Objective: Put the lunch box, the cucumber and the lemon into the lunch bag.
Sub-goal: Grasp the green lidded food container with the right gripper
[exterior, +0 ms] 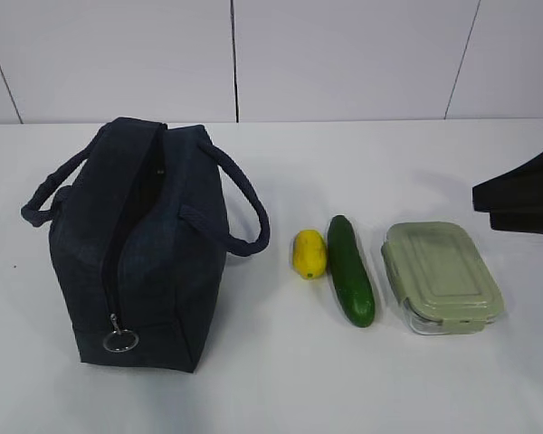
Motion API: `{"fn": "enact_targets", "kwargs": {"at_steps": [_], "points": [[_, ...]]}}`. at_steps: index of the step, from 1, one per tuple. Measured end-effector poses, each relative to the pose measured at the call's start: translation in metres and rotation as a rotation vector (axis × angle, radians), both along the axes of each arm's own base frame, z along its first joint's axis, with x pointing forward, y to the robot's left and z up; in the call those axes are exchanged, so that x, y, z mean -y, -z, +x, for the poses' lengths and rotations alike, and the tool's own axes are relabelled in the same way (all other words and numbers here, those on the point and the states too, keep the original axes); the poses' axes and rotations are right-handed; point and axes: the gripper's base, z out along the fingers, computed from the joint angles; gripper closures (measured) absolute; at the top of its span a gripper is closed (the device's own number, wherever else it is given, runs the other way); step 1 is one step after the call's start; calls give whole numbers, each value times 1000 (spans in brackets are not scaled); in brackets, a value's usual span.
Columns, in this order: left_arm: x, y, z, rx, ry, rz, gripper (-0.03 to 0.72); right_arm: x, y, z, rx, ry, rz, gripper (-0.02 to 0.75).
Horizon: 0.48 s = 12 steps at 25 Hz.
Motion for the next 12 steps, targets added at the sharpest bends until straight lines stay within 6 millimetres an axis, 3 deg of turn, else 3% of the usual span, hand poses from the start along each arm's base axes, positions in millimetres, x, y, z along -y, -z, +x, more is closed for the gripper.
{"fn": "enact_targets", "kwargs": {"at_steps": [12], "points": [[0, 0, 0, 0, 0, 0, 421, 38, 50, 52, -143, -66, -110, 336]]}}
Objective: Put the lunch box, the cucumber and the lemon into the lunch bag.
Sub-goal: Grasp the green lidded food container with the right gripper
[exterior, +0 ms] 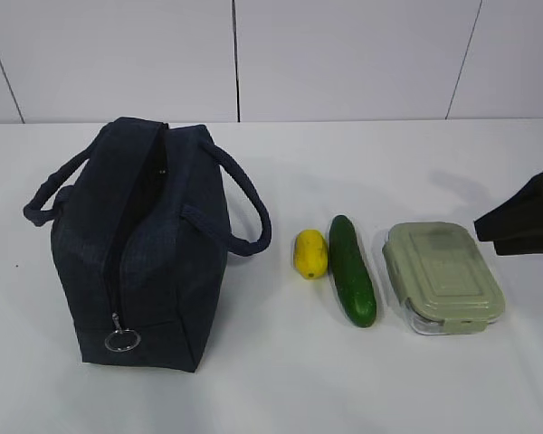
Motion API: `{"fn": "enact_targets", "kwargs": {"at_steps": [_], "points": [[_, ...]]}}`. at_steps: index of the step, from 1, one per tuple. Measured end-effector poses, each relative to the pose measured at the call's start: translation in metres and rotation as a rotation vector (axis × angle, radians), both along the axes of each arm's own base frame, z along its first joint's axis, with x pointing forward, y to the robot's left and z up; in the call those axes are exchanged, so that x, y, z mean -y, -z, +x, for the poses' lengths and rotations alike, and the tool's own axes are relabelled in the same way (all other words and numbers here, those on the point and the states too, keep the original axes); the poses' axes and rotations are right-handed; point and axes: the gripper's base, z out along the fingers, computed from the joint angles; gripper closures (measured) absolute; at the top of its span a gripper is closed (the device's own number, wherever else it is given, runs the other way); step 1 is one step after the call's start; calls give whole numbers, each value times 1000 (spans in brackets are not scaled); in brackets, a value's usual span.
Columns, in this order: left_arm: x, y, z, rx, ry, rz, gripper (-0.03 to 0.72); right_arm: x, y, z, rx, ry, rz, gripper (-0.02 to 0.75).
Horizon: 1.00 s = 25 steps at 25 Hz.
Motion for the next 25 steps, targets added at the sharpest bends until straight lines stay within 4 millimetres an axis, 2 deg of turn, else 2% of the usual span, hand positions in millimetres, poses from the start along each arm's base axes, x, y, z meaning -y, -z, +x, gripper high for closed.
{"fn": "enact_targets", "kwargs": {"at_steps": [6, 11, 14, 21, 25], "points": [[0, 0, 0, 0, 0, 0, 421, 37, 33, 10, -86, 104, 41, 336], [0, 0, 0, 0, 0, 0, 421, 46, 59, 11, -148, 125, 75, 336], [0, 0, 0, 0, 0, 0, 421, 47, 61, 14, -126, 110, 69, 323], [0, 0, 0, 0, 0, 0, 421, 52, 54, 24, -45, 76, 37, 205], [0, 0, 0, 0, 0, 0, 421, 54, 52, 27, -16, 61, 25, 187]]}}
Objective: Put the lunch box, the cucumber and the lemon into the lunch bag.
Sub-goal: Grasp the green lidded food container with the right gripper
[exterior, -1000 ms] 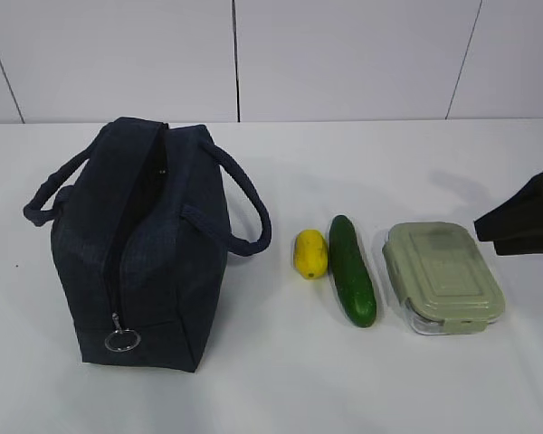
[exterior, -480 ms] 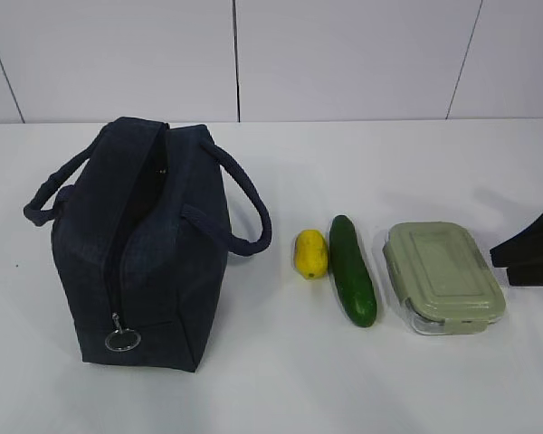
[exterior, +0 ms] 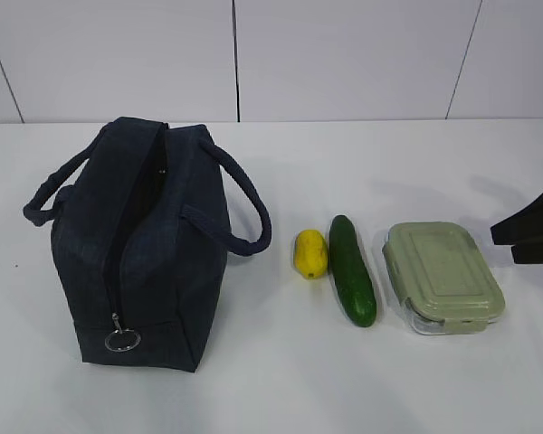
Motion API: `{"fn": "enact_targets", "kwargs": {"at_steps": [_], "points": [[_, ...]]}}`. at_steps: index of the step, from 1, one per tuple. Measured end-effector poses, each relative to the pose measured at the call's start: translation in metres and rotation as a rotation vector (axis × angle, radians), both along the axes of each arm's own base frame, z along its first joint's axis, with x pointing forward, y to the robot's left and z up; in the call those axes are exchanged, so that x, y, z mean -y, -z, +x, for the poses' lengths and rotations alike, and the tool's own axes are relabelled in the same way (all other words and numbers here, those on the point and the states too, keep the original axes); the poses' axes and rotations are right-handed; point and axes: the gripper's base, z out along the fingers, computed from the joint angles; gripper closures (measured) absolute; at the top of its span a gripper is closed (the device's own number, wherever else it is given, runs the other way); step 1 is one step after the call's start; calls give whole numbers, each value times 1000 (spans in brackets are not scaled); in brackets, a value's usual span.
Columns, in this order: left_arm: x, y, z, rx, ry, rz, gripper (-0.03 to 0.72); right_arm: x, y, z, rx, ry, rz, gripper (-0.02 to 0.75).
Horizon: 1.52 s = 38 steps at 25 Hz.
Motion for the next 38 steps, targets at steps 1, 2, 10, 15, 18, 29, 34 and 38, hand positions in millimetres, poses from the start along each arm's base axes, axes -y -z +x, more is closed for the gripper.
{"fn": "enact_targets", "kwargs": {"at_steps": [1, 2, 10, 15, 18, 29, 34, 38], "points": [[0, 0, 0, 0, 0, 0, 421, 1, -2, 2, 9, 0, -3, 186], [0, 0, 0, 0, 0, 0, 421, 2, -3, 4, 19, 1, -6, 186], [0, 0, 0, 0, 0, 0, 421, 1, -5, 6, 54, -17, -13, 128], [0, 0, 0, 0, 0, 0, 421, -11, 4, 13, 55, -81, -16, 125], [0, 0, 0, 0, 0, 0, 421, -18, 14, 16, 34, -106, -9, 125], [0, 0, 0, 0, 0, 0, 421, -16, 31, 19, -2, -118, 0, 125], [0, 0, 0, 0, 0, 0, 421, -16, 39, 19, -23, -118, 11, 125], [0, 0, 0, 0, 0, 0, 421, -16, 41, 20, -25, -111, 19, 125]]}}
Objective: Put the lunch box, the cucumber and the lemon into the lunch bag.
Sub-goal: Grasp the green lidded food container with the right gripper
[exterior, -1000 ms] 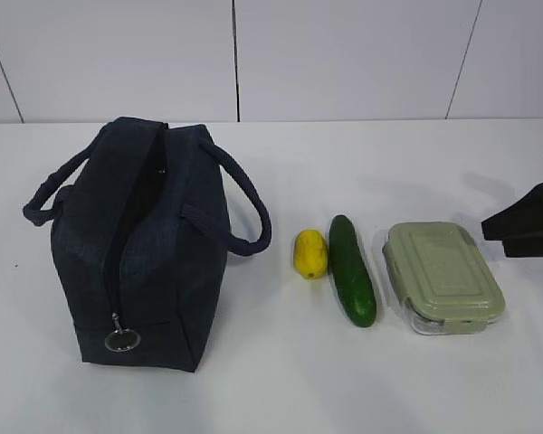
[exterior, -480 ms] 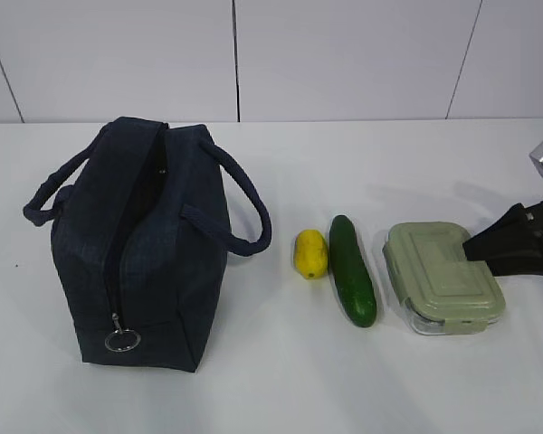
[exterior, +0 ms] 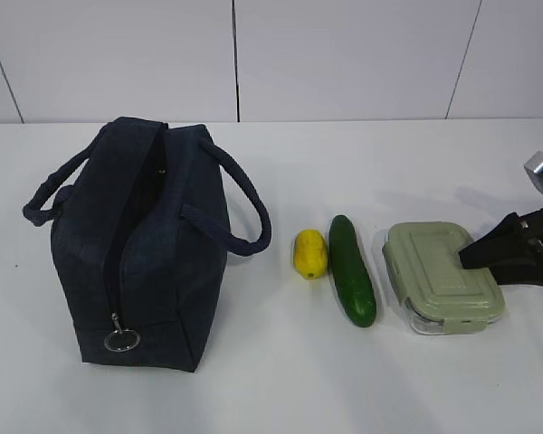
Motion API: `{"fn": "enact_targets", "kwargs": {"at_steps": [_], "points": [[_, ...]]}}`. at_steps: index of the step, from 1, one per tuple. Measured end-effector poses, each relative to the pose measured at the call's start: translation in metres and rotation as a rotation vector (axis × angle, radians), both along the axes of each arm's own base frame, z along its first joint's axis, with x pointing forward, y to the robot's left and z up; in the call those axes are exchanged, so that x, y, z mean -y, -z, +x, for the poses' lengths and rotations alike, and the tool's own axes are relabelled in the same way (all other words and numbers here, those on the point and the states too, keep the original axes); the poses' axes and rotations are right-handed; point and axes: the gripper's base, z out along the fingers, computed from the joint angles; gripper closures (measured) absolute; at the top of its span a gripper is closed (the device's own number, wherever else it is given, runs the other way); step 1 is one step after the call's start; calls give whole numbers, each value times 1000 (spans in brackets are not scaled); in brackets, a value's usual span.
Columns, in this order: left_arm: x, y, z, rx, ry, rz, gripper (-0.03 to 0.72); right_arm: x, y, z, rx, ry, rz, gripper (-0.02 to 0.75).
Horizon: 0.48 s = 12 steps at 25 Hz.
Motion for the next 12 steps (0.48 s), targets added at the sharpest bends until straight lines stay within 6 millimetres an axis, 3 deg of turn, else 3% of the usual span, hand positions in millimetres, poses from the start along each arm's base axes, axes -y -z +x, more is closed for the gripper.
{"fn": "enact_targets", "kwargs": {"at_steps": [12], "points": [[0, 0, 0, 0, 0, 0, 421, -13, 4, 3, -9, -29, 11, 125]]}}
